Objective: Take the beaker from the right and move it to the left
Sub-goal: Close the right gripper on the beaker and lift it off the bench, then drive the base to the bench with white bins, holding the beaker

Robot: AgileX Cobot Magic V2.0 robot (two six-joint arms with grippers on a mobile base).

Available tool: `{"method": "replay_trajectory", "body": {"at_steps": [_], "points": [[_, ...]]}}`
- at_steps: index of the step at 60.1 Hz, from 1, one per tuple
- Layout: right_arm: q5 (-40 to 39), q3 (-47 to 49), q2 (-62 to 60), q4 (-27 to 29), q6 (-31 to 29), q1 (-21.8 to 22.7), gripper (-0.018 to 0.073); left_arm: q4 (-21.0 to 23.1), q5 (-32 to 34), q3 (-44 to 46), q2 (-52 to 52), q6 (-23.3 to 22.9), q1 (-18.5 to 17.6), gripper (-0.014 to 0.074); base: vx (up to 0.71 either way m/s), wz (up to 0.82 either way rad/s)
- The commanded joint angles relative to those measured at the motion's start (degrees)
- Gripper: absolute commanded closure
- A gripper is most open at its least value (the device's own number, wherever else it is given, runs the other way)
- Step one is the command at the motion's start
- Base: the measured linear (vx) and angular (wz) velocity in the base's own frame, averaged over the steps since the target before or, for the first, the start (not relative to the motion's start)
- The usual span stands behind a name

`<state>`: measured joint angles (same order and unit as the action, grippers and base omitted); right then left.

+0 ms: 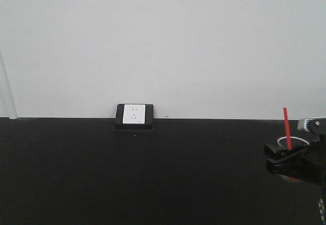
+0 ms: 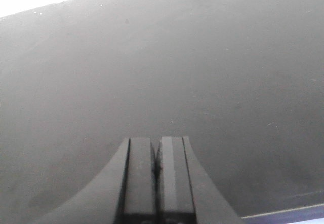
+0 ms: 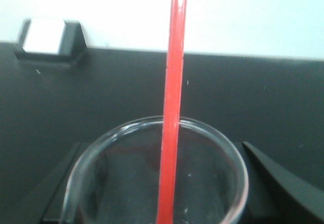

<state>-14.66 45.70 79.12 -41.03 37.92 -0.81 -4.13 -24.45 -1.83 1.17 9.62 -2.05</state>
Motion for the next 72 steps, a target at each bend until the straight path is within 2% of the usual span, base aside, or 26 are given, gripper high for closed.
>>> {"method": "replay_trajectory", "body": {"at_steps": [1, 13, 19, 22, 37, 45, 72], "points": [[1.2, 1.2, -9.1, -7.9, 9.1, -2.0, 0.0564, 0.0, 4.4, -1.1, 0.4, -0.1, -0.4, 0.0603, 0.00, 0.00], [6.0, -1.3, -22.0, -22.9, 28.2, -8.3, 0.0564, 0.0, 4.4, -1.1, 0.4, -0.1, -0.4, 0.0603, 0.00, 0.00], [10.4, -3.5, -27.2, -28.5, 33.6, -11.2, 0.0564, 0.0, 4.4, -1.1, 0.4, -0.1, -0.4, 0.0603, 0.00, 0.00], [11.5, -4.7, -29.5, -29.5, 35.0, -12.1, 0.0564, 0.0, 4.4, -1.1, 0.4, -0.1, -0.4, 0.0603, 0.00, 0.00], [12.3, -8.7, -35.5, -30.4, 36.0, -12.2, 0.0564, 0.0, 4.4, -1.1, 0.4, -0.1, -0.4, 0.0603, 0.00, 0.00], [12.3, -8.8, -35.9, -32.0, 36.0, -12.2, 0.0564, 0.0, 4.4, -1.1, 0.4, -0.1, -0.4, 0.0603, 0.00, 0.00], [12.3, -8.8, -35.9, -32.0, 36.0, -12.2, 0.0564, 0.0, 4.4, -1.1, 0.4, -0.1, -0.4, 0.0603, 0.00, 0.00]]}}
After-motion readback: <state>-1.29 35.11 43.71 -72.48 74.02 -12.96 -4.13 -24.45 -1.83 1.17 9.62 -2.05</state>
